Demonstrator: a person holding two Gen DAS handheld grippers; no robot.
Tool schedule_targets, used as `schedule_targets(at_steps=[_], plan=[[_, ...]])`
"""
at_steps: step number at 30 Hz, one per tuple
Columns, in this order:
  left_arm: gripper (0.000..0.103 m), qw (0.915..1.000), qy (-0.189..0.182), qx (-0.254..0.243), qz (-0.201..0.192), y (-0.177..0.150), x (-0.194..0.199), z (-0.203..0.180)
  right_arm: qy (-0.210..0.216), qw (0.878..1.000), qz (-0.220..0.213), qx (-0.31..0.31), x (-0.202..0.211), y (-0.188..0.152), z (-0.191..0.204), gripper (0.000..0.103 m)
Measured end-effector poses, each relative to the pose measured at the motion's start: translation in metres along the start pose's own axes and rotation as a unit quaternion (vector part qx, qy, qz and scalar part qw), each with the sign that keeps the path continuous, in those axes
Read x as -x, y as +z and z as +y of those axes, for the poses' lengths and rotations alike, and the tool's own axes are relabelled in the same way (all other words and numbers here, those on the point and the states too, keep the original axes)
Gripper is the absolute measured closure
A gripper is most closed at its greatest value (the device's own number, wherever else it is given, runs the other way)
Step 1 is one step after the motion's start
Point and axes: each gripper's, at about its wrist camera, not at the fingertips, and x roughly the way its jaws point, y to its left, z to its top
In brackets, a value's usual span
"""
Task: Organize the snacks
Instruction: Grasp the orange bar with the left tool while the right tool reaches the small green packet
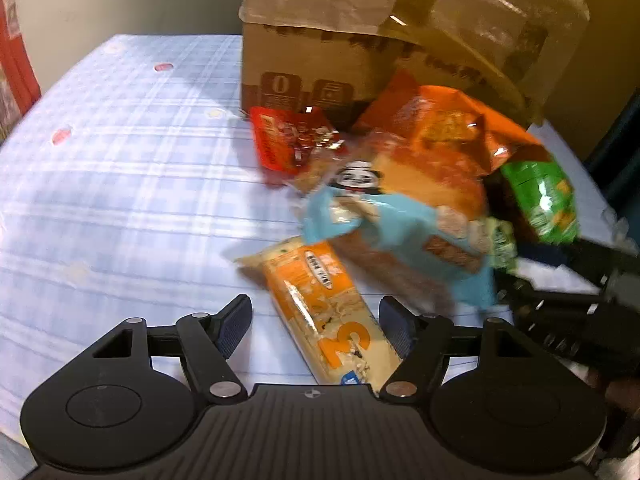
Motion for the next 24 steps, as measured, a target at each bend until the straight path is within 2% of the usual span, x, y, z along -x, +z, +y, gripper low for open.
schedule_targets(at_steps=[3,4,7,14,18,19,22,24], plan=[[0.031,0.9998,0.016,-0.015,0.0,0.006,-0.002,0.014,-0.009,1.0,0.001,-0.002,-0.005,0.002,-0.002,0.046],[0.033,0.9996,0.023,-0.018,-0.002,0.009,-0.003,0.02,-0.012,1.0,-0.002,0.002,-0.005,0.001,-0.002,0.051],[0.034,0.999,0.035,-0.027,-0.007,0.016,-0.008,0.034,-0.009,1.0,-0.005,0.019,-0.004,-0.001,0.001,0.055],[0.034,0.9991,0.039,0.003,-0.018,0.016,-0.003,0.043,-0.006,1.0,-0.018,0.021,-0.001,-0.009,0.0,0.056],[0.035,0.9968,0.065,0.013,-0.044,0.005,-0.001,0.037,-0.009,0.999,-0.032,0.022,0.0,-0.014,-0.001,0.056],[0.038,0.996,0.07,0.018,-0.052,0.002,0.0,0.037,-0.009,0.999,-0.034,0.023,0.0,-0.015,0.0,0.056],[0.064,0.9945,0.077,0.02,-0.067,-0.004,0.008,0.037,-0.011,0.999,-0.037,0.026,0.002,-0.018,0.0,0.056],[0.065,0.9942,0.075,0.03,-0.071,-0.004,0.012,0.039,-0.011,0.999,-0.038,0.026,0.002,-0.019,0.0,0.055]])
